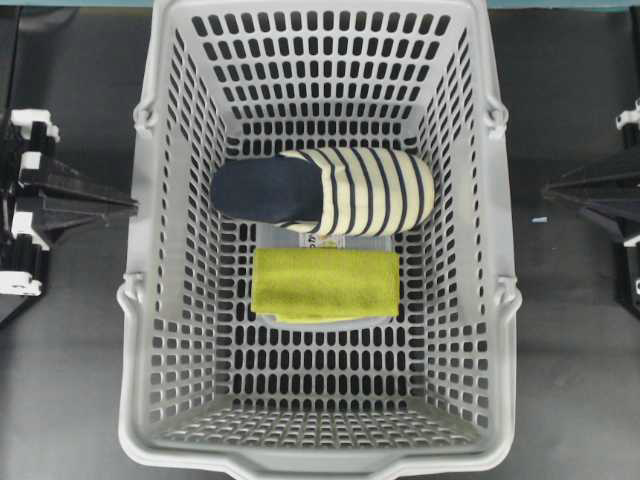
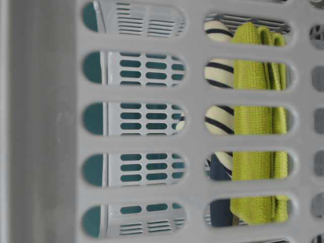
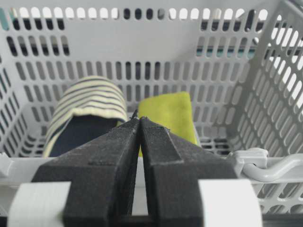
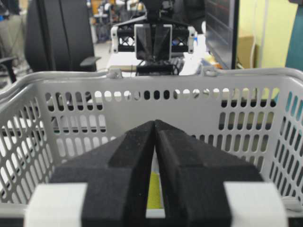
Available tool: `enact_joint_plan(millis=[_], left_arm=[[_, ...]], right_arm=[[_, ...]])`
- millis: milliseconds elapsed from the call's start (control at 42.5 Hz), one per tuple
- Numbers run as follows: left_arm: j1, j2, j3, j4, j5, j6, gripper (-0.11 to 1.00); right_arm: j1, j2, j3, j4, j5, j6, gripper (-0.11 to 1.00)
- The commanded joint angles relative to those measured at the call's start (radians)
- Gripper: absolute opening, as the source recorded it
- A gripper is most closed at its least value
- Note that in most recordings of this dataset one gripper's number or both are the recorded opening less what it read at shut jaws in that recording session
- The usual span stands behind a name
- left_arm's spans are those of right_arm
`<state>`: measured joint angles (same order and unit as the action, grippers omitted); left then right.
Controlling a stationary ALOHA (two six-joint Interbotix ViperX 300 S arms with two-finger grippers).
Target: Pick up the yellow cloth from the shopping basket with the left arm.
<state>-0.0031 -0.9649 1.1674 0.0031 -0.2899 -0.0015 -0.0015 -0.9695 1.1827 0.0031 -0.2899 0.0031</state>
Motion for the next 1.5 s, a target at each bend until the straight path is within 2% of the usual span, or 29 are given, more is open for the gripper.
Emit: enact_joint_plan(millis=[0,71,94,353,752,846,1011,1058,1105,1340,1411,1481], left_arm=[[0.005,0.006,-0.069,0.041,0.054,-0.017,0.06],[0.005,0.014,-0.117,0.043,0.13,-0.02,0.01],[0.005,0.017,-0.13,0.043,0.156,-0.021,0.0],[0.002,0.101,-0.339,0.041,0.466,-0.021,0.0],[-0.012,0.394,-0.672,0.043,0.81,-0.014,0.0],[-0.018,0.469,-0.733,0.041,0.856,-0.014,0.0],[-0.025,0.606,-0.844,0.041,0.94,-0.023,0.01],[-0.026,0.676,-0.907,0.043,0.992,-0.023,0.05],[-0.028,0.721,-0.942,0.043,1.02,-0.023,0.16],[-0.066,0.911,-1.081,0.041,1.111,-0.021,0.81],[-0.078,0.959,-1.104,0.043,1.117,-0.017,0.89],[-0.086,1.008,-1.117,0.041,1.118,-0.015,0.87]], right_arm=[[0.0,0.011,-0.018,0.006,-0.005,0.008,0.0],[0.0,0.011,-0.018,0.023,0.012,0.012,0.03],[0.0,0.009,-0.017,0.026,0.026,0.018,0.0],[-0.015,0.003,-0.029,0.026,0.141,0.072,-0.01],[-0.034,0.002,-0.054,0.023,0.202,0.072,0.02],[-0.034,0.002,-0.054,0.025,0.204,0.074,0.16],[-0.032,0.002,-0.054,0.023,0.207,0.069,0.62],[-0.034,0.0,-0.054,0.023,0.207,0.069,0.74],[-0.032,0.0,-0.054,0.023,0.207,0.069,0.78],[-0.034,-0.002,-0.054,0.023,0.207,0.069,0.76],[-0.034,-0.003,-0.054,0.023,0.207,0.069,0.76],[-0.034,-0.005,-0.054,0.023,0.207,0.069,0.76]])
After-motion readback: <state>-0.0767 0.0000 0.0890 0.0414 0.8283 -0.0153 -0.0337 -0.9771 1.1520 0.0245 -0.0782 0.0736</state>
